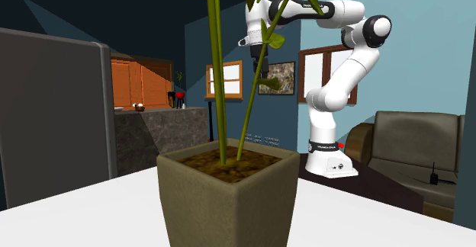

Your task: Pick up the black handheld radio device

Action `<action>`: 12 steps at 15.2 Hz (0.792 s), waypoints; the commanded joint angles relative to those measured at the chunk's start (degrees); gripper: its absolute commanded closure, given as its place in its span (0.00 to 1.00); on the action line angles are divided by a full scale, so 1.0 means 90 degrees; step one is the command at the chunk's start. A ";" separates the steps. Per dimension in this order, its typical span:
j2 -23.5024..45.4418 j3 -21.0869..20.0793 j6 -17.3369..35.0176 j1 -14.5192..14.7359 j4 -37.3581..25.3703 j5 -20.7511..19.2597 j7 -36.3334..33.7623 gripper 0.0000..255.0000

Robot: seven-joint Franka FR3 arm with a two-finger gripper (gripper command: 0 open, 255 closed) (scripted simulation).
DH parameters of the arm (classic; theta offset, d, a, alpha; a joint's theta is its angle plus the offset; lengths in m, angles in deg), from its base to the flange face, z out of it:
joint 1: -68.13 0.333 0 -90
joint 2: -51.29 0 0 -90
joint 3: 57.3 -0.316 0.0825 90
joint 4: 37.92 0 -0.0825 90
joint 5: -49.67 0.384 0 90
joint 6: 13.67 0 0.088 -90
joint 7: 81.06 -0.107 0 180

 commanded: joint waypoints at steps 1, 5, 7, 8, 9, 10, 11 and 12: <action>0.0000 0.0000 0.0000 0.0000 0.0000 0.0000 0.0000 0.00; -0.0010 -0.0374 0.0821 0.0235 0.0466 0.0393 -0.0426 0.00; 0.0041 -0.0575 0.1253 0.0353 0.0656 0.0573 -0.0635 0.00; 0.0081 -0.0680 0.1474 0.0410 0.0739 0.0659 -0.0738 0.00; 0.0131 -0.0786 0.1698 0.0468 0.0815 0.0740 -0.0842 0.00; 0.0191 -0.0895 0.1924 0.0522 0.0882 0.0818 -0.0945 0.00; 0.0261 -0.1006 0.2154 0.0575 0.0941 0.0890 -0.1049 0.00; 0.0341 -0.1120 0.2385 0.0625 0.0992 0.0957 -0.1154 0.00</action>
